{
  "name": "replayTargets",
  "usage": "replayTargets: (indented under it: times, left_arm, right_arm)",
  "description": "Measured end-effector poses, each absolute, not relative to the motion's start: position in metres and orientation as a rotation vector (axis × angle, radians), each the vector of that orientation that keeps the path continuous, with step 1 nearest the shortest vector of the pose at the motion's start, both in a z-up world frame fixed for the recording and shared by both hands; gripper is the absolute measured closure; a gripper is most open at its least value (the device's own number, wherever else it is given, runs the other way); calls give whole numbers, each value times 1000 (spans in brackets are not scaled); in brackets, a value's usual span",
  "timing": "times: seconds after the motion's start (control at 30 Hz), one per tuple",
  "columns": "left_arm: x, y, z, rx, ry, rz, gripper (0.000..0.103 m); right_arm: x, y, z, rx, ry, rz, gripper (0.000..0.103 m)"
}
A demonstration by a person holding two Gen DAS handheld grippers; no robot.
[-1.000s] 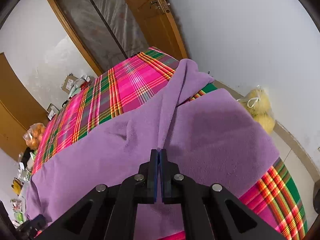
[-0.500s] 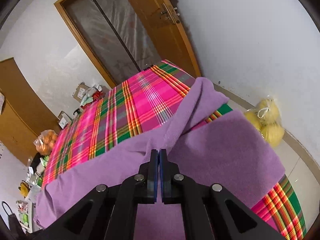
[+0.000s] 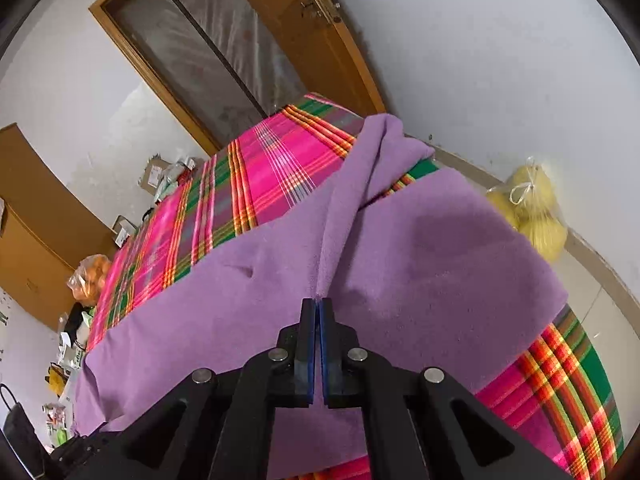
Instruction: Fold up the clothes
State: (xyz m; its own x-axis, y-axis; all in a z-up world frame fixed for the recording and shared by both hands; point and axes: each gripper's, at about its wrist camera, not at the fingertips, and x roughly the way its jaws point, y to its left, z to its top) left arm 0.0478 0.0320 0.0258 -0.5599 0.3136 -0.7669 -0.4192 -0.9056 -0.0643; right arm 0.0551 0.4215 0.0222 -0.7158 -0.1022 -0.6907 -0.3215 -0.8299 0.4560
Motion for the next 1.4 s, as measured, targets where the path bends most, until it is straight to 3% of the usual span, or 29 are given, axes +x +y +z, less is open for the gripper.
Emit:
replayTargets:
  times: [0.17,0.27,0.53,0.6,0.67,0.93,1.23,1.4]
  left_arm:
    - [50,30,26,-1139,169,2448,94]
    - [52,29,24,-1142,160,2440,94]
    - [52,27,23,-1153,146,2424,94]
    - [51,27,22,-1156,141,2421,94]
    - [50,28,22,-1158,137,2423,94]
    - [47,24,31,-1132,89,2448,96]
    - [67,15,74,-944,61,2523,96]
    - [81,17,79,-915,73,2518,96]
  right_arm:
    - [41,423,29,-1129,782,2664,97]
    - [28,425,33,-1128,728,2654,87]
    - [-17,445,20,-1186,679,2562,86]
    - [-23,451,16,-1177,717,2555,89]
    - [-24,452,18,-1157,724,2566,99]
    - [-3,457,58,-942,737,2676,100]
    - [34,444,120,-699,606,2794,100]
    - [63,443,120,-680,576,2795,100]
